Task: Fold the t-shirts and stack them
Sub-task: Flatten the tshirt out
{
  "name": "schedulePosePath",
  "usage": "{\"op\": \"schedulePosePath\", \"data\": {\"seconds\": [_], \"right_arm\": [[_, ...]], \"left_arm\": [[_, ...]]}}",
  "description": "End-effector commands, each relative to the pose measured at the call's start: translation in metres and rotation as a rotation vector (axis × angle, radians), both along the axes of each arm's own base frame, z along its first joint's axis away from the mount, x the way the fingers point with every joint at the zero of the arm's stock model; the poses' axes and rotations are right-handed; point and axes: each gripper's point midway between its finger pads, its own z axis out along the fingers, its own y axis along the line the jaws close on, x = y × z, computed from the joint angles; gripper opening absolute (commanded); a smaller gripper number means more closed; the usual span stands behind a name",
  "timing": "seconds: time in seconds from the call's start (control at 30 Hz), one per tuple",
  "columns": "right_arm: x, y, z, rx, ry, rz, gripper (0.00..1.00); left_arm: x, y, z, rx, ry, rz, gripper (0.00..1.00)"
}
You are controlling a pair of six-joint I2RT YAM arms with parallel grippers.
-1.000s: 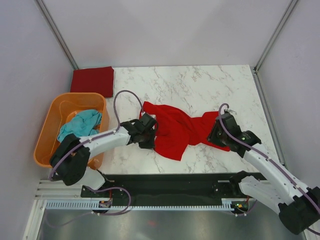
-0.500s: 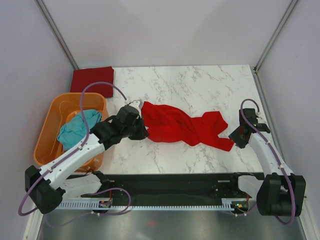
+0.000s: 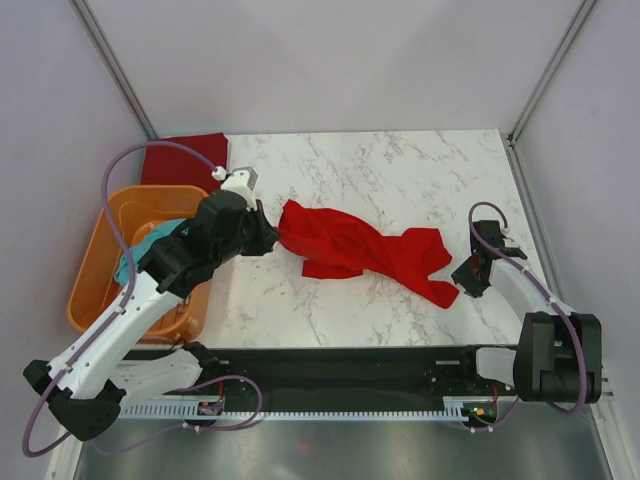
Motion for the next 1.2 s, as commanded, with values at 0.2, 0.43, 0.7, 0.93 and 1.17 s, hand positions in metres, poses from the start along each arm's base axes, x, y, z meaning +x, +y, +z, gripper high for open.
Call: {"op": "schedulePosePath", "data": {"seconds": [0.2, 0.43, 0.7, 0.93, 1.17], "right_arm": [[0.015, -0.009, -0.011, -0.043, -0.048, -0.025, 0.31], [0.022, 0.017, 0.028, 0.018, -0.185, 0.144, 0.42], [-0.019, 0.083, 0.025, 0.152, -0.162, 0.258, 0.49], [-0.044, 0.065, 0.011, 0.061, -0.097, 0.154, 0.52], [-0.04, 0.057, 0.001, 0.016, -0.102, 0.136, 0.51]], "left_arm": [[0.001, 0.024, 0.022, 0.042, -0.074, 0.052, 0.02], [-0.001, 0.018, 0.017, 0.038, -0.049, 0.026, 0.02], [0.001, 0.017, 0.015, 0.044, -0.045, 0.022, 0.02], [-0.003, 0.016, 0.014, 0.03, -0.041, 0.013, 0.02], [-0.006, 0.016, 0.009, 0.028, -0.028, 0.008, 0.02]]}}
